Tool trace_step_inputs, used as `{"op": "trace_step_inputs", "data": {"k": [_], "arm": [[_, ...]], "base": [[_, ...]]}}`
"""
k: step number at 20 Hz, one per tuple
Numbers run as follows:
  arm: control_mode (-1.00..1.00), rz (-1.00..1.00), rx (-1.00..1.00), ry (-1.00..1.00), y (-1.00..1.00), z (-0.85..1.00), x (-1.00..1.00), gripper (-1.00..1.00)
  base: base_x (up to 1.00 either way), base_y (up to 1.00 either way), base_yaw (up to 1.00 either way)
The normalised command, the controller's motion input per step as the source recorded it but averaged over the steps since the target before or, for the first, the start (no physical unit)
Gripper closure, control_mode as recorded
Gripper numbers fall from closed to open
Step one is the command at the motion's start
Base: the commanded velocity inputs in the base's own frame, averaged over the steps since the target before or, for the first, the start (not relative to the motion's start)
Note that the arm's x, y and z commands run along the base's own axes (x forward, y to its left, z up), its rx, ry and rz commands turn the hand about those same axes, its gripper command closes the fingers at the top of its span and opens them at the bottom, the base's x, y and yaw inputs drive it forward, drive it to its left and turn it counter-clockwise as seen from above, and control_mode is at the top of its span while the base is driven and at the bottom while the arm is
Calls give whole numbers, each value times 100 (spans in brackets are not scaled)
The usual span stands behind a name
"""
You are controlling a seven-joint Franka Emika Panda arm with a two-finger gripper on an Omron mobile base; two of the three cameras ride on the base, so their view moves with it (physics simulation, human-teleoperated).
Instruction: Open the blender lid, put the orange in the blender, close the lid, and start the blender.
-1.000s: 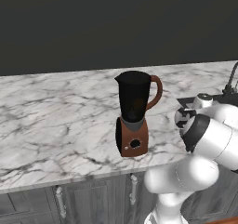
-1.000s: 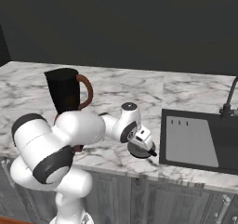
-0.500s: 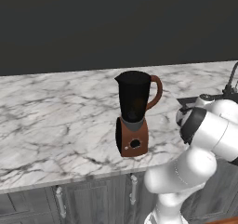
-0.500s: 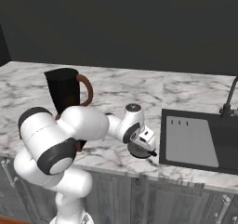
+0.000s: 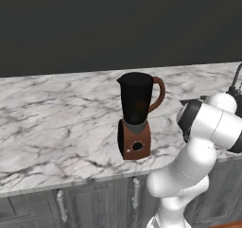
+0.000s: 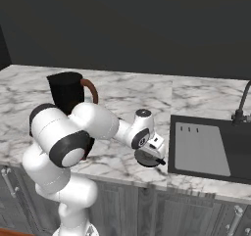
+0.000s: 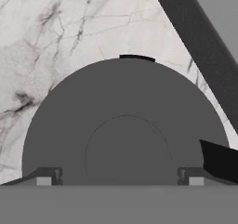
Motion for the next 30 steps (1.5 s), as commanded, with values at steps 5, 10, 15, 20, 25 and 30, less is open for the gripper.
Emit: {"op": "trace_step_inputs", "data": {"k": [5,10,15,20,25,30], "arm": [[-100,2,2,0,0,-21,22,-100],[-100,1,0,0,9,-86,1,100],[-100,0,0,0,25,-79,0,100],[-100,4,0,1,1,-47,-11,100],[-100,0,0,-2,14,-22,-8,100],[-100,0,0,0,8,-6,-1,100]], "base": [[0,0,0],[0,0,0],[0,0,0],[0,0,0],[0,0,0],[0,0,0]]}}
